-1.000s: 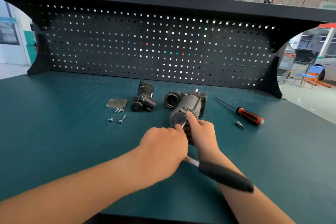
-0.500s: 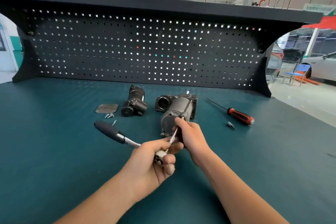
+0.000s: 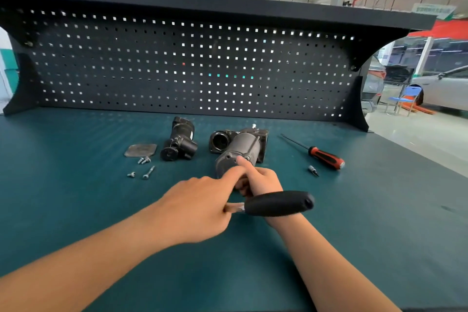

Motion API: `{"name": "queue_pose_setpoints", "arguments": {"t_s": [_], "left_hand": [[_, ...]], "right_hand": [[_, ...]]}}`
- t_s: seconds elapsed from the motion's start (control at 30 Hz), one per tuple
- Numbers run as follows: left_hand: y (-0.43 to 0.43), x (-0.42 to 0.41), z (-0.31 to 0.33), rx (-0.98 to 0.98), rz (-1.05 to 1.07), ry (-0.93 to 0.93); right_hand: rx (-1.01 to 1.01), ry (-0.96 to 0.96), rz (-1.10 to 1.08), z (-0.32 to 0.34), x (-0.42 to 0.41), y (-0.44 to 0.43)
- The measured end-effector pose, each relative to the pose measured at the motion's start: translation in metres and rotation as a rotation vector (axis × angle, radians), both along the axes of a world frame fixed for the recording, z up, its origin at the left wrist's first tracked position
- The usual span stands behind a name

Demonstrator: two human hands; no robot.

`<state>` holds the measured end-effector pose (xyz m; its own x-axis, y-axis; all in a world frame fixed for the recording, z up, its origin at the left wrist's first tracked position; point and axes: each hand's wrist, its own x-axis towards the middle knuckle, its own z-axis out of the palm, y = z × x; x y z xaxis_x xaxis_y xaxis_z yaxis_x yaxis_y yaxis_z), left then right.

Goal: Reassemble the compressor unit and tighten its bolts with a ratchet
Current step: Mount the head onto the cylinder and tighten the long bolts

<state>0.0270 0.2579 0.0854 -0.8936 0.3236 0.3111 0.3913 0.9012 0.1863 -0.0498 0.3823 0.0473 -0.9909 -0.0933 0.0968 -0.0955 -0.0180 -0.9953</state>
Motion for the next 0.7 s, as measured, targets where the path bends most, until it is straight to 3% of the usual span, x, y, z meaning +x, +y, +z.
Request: {"name": "queue_pose_setpoints", "arguments": {"t_s": [0.07, 0.2, 0.27, 0.3, 0.33, 0.4, 0.7], "left_hand": [[0.002, 0.006, -0.008, 0.445, -0.030, -0.224], [0.010, 0.013, -0.014, 1.712, -0.040, -0.805], [0.009, 0.014, -0.015, 2.150, -0.067, -0.926], [0.009, 0.014, -0.017, 2.264, -0.079, -0.929], [0.010, 0.014, -0.017, 2.281, -0.085, -0.919], [0.012, 0.012, -0.018, 2.080, -0.096, -0.867], [0.001, 0.006, -0.001, 0.458, -0.085, -0.416]], "right_hand": [[0.012, 0.022, -0.016, -0.002, -0.001, -0.002], [-0.084, -0.028, -0.002, -0.002, 0.001, -0.008], [-0.095, -0.054, 0.030, 0.000, 0.001, -0.007], [-0.082, -0.060, 0.046, 0.000, 0.001, -0.007], [-0.068, -0.059, 0.056, 0.000, 0.001, -0.006], [-0.056, -0.049, 0.064, -0.001, 0.002, -0.004], [-0.046, -0.055, 0.105, -0.003, 0.002, -0.007]]}}
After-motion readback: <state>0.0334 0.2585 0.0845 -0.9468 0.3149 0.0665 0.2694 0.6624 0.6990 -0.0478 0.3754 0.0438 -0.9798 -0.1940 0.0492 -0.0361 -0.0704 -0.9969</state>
